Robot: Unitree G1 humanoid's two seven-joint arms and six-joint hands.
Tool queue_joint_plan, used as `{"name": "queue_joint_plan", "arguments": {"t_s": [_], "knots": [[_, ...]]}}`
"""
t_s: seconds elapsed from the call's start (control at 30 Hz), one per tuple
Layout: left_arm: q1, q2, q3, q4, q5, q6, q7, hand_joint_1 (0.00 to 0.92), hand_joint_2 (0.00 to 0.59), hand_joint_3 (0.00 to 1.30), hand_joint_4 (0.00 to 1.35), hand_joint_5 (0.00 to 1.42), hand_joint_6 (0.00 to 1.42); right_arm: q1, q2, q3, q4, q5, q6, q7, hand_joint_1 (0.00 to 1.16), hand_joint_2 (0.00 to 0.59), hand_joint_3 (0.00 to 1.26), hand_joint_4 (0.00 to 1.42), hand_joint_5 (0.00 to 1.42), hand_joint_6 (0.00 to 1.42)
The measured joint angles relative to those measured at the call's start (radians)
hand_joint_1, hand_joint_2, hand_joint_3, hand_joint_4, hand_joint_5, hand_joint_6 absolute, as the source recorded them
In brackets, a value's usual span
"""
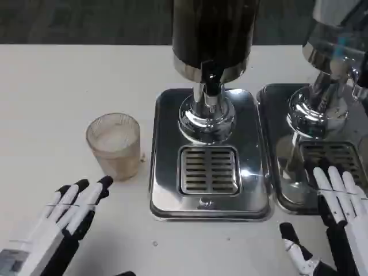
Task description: Grasp the cup under the faucet to collect the drink, then remove the cup.
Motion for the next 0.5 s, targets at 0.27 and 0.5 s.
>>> {"name": "queue_joint_plan", "arguments": {"t_s": [0.27, 0.5], "knots": [[-0.003, 0.001, -0.011, 0.002, -0.002, 0.000, 0.000, 0.000, 0.083, 0.00, 0.00, 0.00, 0.00, 0.001, 0.000, -0.001, 0.000, 0.007, -0.005, 0.000, 0.34, 0.422, 0.07, 0.00, 0.00, 0.11], [-0.003, 0.001, -0.013, 0.006, -0.022, 0.000, 0.000, 0.000, 0.081, 0.00, 0.00, 0.00, 0.00, 0.007, 0.000, -0.008, 0.000, 0.014, -0.011, 0.000, 0.35, 0.436, 0.09, 0.00, 0.00, 0.11]]}}
